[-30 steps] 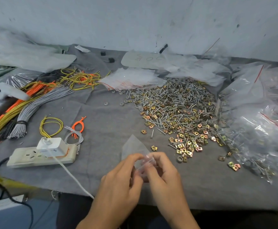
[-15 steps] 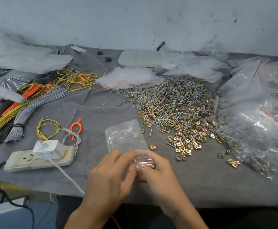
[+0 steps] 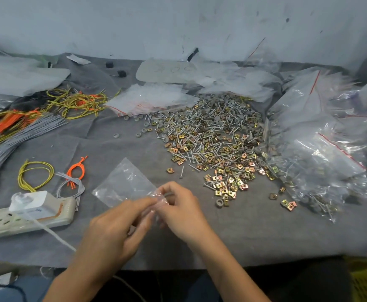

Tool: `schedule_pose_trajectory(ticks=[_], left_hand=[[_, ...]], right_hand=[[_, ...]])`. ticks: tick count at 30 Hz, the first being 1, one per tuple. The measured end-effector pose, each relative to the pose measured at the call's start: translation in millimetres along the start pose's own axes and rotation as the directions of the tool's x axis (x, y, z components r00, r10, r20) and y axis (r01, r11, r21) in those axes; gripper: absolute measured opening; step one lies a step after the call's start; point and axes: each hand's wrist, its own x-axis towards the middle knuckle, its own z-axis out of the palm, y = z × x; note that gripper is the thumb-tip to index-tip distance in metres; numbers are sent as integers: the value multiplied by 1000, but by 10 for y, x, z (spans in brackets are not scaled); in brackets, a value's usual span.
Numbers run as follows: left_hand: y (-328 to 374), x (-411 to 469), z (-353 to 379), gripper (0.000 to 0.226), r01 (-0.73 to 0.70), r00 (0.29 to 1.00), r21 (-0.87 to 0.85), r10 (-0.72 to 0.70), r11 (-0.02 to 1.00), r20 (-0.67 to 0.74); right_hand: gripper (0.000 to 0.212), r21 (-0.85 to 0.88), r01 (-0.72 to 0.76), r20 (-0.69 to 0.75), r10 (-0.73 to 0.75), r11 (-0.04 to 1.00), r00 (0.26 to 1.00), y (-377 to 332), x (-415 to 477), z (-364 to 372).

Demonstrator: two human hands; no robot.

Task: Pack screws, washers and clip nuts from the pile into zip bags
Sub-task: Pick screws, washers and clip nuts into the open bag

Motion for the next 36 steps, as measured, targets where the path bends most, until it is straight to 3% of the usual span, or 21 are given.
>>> schedule_pose_trajectory(ticks=[5,9,14,18,21,26,29,32,36], left_hand=[[-65,49,227,20,37,993,6,-36,999,-115],[-47,36,312,40,102,993,-24,-103,994,-50],[-6,86,315,40,179,982,83,-174,980,-73],[-9,91,268,44,150,988,179,-152,972,-3],[-80,84,288,37,147,989,166,-138,975,-61],[-177,98,427,35,141,985,134,-127,981,-113],[-165,125,516,37,167,984,136,-156,977,-90],[-140,150,573,39,203,978,112,-195,973,-74],[-149,164,590,40,241,969,77,-235,967,-79]], right_hand=[[17,24,-50,-52,51,998,997,87,87,-5],[18,16,-85,-101,87,996,991,132,119,-36],[5,-98,-23,-59,18,995,998,120,95,-48],[5,-140,17,-98,-31,990,995,52,74,-42],[5,-239,26,-109,-53,971,993,31,86,-47],[29,-380,45,23,-39,924,999,9,-18,-304],[11,-527,96,-113,-181,845,977,8,-54,-771],[8,-723,-58,-281,-217,689,935,6,30,-1233],[17,-832,-140,-238,-119,536,964,87,175,-1382]])
